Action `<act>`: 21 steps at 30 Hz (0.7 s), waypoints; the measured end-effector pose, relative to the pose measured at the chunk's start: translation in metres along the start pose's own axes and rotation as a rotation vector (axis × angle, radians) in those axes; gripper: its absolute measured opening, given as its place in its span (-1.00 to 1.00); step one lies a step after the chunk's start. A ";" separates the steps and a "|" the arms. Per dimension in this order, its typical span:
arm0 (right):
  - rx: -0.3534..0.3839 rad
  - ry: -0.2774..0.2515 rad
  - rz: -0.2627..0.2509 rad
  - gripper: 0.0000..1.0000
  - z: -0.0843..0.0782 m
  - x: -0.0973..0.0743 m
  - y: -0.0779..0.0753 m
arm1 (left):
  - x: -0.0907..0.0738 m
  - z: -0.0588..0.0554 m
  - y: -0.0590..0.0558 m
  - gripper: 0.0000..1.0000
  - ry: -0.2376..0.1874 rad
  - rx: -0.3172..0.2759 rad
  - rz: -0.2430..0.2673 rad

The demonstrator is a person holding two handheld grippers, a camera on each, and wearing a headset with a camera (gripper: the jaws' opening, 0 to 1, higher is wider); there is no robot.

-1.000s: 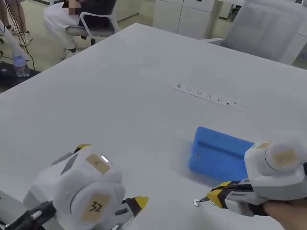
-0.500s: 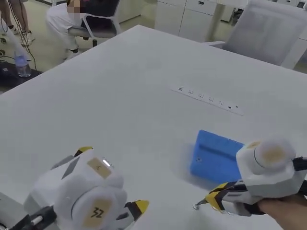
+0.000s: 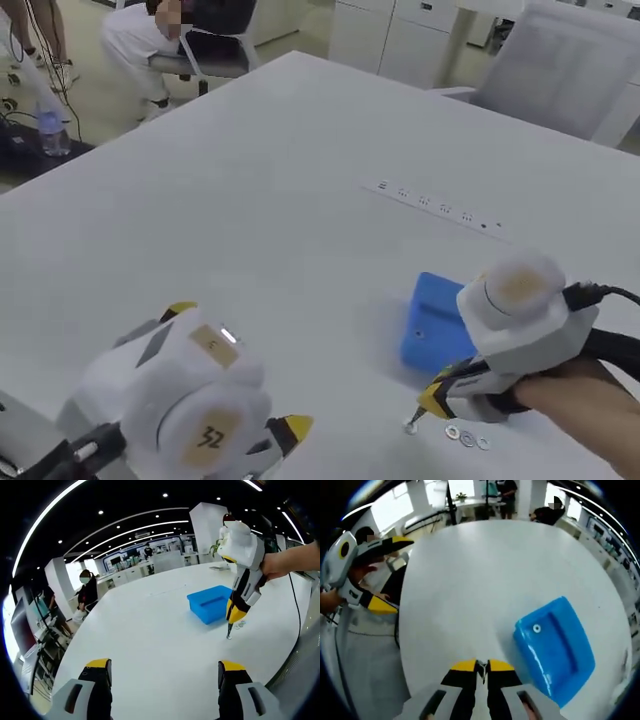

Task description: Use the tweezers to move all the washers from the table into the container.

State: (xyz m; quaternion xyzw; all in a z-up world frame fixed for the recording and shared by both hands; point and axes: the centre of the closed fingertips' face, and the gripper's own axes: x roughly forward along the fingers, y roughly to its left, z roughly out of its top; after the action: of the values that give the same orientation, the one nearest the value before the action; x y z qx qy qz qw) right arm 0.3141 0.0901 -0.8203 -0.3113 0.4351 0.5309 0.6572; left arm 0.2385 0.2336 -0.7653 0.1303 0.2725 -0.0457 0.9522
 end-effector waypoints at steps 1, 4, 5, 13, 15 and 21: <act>-0.001 -0.002 0.000 -0.93 0.001 0.001 0.000 | 0.000 0.000 0.000 0.79 0.000 -0.001 0.001; 0.015 -0.029 -0.016 -0.94 0.002 0.000 0.000 | 0.000 -0.001 0.001 0.79 0.003 -0.003 0.003; 0.019 -0.043 -0.023 -0.94 0.002 0.000 0.000 | 0.000 -0.001 0.001 0.79 0.003 -0.003 0.004; 0.126 -0.291 -0.099 -0.93 0.000 -0.002 -0.006 | 0.000 -0.001 -0.001 0.78 0.007 0.006 -0.004; 0.119 -0.349 -0.128 -0.93 -0.001 -0.003 -0.005 | 0.001 -0.001 -0.002 0.78 0.009 0.011 -0.005; 0.070 -0.450 -0.251 -0.94 -0.003 -0.003 0.004 | 0.001 -0.002 -0.001 0.78 0.014 0.008 -0.004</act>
State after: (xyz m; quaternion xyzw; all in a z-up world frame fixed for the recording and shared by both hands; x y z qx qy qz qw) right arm 0.3096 0.0873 -0.8188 -0.2142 0.2541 0.4858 0.8084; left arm 0.2382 0.2333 -0.7680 0.1337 0.2791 -0.0476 0.9497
